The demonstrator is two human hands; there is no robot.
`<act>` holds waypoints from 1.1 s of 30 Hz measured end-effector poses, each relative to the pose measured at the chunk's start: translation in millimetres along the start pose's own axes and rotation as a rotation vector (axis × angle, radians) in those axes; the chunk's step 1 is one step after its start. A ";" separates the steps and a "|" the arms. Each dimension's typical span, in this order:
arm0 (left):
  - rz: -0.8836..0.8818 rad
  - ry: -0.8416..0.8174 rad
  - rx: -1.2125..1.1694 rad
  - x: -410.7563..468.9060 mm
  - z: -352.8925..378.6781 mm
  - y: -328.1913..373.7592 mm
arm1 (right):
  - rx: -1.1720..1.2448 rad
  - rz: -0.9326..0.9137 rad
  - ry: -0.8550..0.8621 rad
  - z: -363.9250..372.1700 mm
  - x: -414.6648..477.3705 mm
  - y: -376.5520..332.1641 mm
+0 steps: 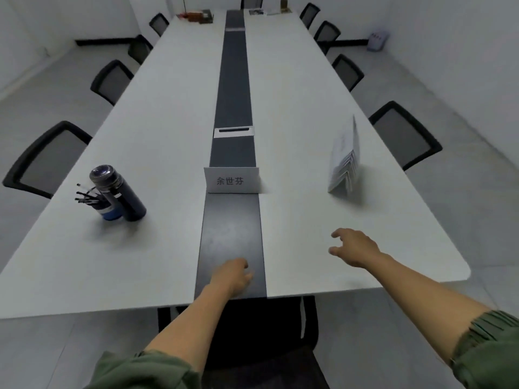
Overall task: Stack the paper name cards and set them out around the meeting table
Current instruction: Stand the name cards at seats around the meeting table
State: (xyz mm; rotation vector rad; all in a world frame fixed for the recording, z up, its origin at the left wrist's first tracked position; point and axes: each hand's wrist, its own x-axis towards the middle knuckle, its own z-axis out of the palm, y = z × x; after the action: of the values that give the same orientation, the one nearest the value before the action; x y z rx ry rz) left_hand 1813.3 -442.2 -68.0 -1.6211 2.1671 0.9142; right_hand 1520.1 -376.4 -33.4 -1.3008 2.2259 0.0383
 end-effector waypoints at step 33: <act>-0.049 0.258 -0.781 212.1 -117.7 359.6 | 0.297 0.048 -0.152 -147.0 183.3 246.1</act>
State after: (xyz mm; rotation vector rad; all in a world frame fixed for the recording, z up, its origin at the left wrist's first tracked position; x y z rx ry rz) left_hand 1424.6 -616.4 14.3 -2.2135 2.0225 1.7724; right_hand 1185.7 -434.9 -56.7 -1.0482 2.0420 -0.1649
